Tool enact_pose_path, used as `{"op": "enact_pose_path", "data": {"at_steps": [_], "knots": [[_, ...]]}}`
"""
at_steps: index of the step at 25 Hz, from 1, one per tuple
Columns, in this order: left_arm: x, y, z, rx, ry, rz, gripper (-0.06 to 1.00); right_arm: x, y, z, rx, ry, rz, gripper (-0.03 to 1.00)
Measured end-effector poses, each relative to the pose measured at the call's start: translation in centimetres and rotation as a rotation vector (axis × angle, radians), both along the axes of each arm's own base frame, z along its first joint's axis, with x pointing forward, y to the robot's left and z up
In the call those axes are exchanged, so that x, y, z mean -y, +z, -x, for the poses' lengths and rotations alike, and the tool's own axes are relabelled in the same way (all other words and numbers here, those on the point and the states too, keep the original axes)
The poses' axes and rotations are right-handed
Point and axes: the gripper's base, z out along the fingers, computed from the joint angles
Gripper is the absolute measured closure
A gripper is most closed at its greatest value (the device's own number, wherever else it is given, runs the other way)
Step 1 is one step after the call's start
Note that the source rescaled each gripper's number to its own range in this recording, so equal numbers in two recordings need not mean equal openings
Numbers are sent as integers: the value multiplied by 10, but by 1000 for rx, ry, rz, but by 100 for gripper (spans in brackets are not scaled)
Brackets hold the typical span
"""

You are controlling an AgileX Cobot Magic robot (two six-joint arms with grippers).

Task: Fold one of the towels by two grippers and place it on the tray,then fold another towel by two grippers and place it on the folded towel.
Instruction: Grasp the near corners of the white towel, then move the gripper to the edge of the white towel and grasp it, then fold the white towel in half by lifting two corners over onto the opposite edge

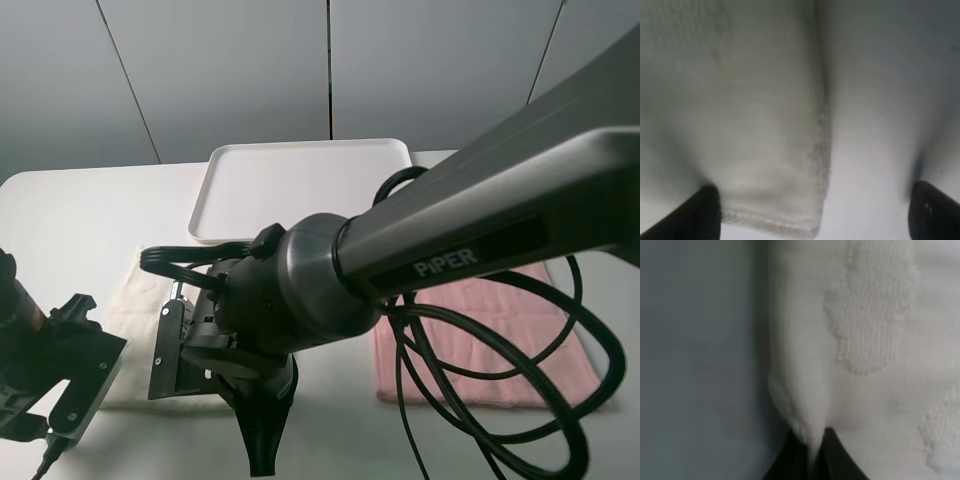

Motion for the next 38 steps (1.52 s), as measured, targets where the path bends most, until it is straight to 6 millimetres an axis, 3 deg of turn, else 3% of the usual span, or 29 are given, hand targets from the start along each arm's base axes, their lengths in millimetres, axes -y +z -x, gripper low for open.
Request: {"op": "enact_pose_path", "data": {"at_steps": [4, 6, 12, 16, 19, 26, 38], "knots": [[1, 0, -2, 21, -2, 11, -2, 0, 0, 0, 0, 0, 2, 97], [2, 0, -3, 30, -3, 17, 6, 0, 0, 0, -1, -1, 4, 97], [1, 0, -2, 26, -7, 14, 57, 0, 0, 0, -1, -1, 4, 97], [1, 0, -2, 21, -5, 13, 73, 0, 0, 0, -1, -23, -1, 97], [1, 0, -2, 20, -3, 14, 92, 0, 0, 0, 0, -72, -10, 97], [2, 5, -2, 43, 29, 31, 94, 2, 9, 0, 7, -113, -32, 97], [1, 58, 8, 209, 238, 136, 94, 15, 70, 1, 49, -219, -73, 97]]}}
